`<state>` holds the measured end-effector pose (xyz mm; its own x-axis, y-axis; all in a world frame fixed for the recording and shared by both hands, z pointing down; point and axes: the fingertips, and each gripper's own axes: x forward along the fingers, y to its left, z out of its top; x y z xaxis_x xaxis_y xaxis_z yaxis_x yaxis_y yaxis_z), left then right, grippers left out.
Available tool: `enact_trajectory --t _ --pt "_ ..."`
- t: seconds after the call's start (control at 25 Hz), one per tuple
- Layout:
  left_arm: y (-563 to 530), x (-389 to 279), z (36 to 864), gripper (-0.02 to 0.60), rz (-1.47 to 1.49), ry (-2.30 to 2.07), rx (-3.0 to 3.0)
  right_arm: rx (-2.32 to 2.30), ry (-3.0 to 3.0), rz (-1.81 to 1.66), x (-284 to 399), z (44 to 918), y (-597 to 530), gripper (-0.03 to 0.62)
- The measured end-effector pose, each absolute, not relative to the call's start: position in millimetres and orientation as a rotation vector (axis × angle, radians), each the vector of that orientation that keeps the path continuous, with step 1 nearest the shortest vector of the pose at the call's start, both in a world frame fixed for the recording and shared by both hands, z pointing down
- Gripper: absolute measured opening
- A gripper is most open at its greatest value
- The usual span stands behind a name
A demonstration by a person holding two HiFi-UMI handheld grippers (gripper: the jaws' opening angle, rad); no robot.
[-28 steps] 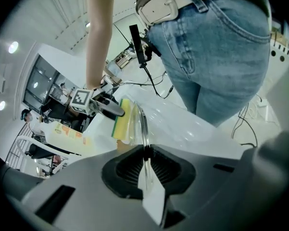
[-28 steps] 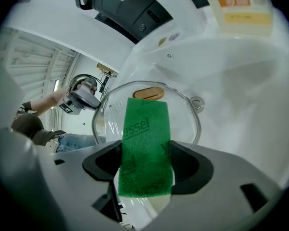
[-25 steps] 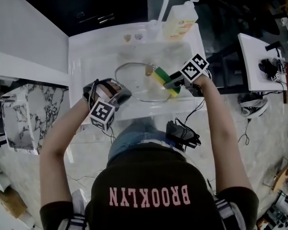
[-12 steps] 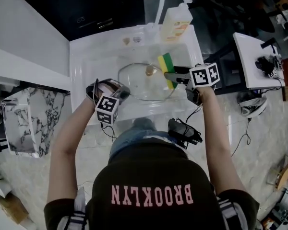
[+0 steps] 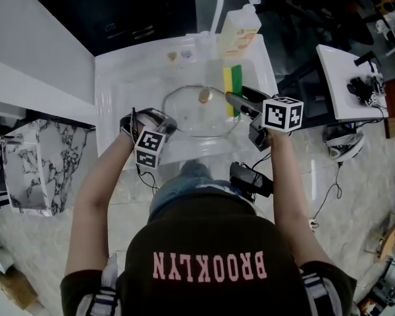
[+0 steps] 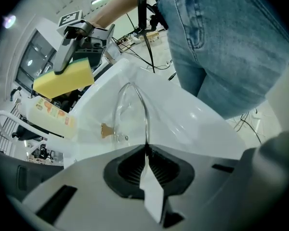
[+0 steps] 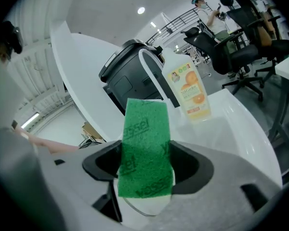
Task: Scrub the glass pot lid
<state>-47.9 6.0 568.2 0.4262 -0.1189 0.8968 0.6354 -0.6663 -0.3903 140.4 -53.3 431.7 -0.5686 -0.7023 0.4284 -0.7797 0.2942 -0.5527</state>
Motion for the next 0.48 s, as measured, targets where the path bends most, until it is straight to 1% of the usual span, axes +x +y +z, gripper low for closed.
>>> enact_trajectory --t 0.2,0.48 --pt "6.6 -47.4 571.8 0.021 -1.31 -0.436 -1.928 1.437 -2.452 1.124 137.7 425.2 -53.6 0.288" --pt "7.3 -46.1 578.7 0.021 -1.324 -0.438 -1.915 1.47 -2.43 1.016 130.4 418.4 -54.5 0.29"
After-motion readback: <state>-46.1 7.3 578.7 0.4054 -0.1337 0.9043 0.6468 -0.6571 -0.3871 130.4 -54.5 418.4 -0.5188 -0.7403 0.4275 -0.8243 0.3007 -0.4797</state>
